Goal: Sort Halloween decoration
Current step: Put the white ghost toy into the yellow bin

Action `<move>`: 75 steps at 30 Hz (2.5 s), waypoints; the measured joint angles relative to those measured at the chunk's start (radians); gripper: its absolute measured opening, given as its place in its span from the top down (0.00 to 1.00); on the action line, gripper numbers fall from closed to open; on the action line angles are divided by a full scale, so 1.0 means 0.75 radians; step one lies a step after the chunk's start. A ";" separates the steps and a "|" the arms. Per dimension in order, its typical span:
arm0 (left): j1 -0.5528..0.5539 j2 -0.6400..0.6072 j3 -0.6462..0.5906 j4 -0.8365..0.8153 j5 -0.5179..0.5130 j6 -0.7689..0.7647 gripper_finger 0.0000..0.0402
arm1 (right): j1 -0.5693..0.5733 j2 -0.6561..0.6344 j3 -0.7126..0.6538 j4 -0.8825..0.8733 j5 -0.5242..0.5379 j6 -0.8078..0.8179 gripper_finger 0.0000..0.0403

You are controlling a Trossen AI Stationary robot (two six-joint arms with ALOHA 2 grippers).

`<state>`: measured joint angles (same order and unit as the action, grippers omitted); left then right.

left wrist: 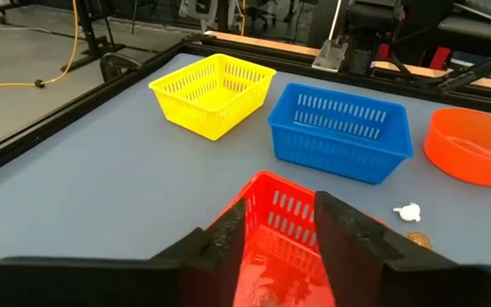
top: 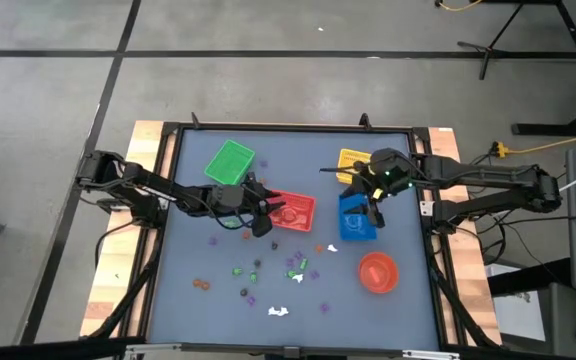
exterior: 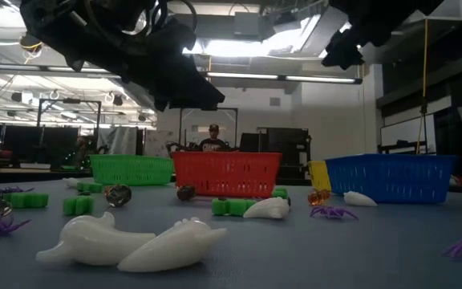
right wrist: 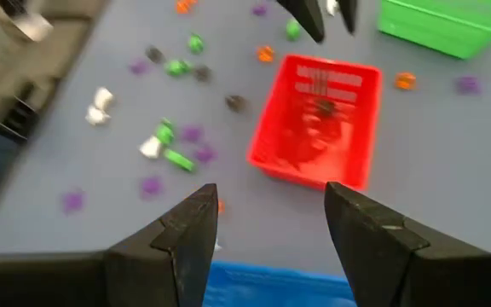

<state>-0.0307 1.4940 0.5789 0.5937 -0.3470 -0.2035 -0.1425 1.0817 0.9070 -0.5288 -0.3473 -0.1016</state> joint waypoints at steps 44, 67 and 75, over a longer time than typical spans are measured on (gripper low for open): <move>-0.060 0.000 0.002 -0.018 0.000 -0.005 0.60 | 0.737 0.608 0.000 0.097 0.555 0.628 0.46; -0.058 0.001 0.002 -0.033 -0.001 0.005 0.60 | 0.605 0.860 0.003 0.119 0.649 0.759 0.46; -0.058 0.001 0.002 -0.033 -0.001 0.006 0.60 | 0.608 0.872 0.004 0.137 0.628 0.758 0.46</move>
<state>-0.0746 1.4944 0.5800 0.5686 -0.3476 -0.1993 0.3134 1.7359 0.9096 -0.4260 0.1238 0.4667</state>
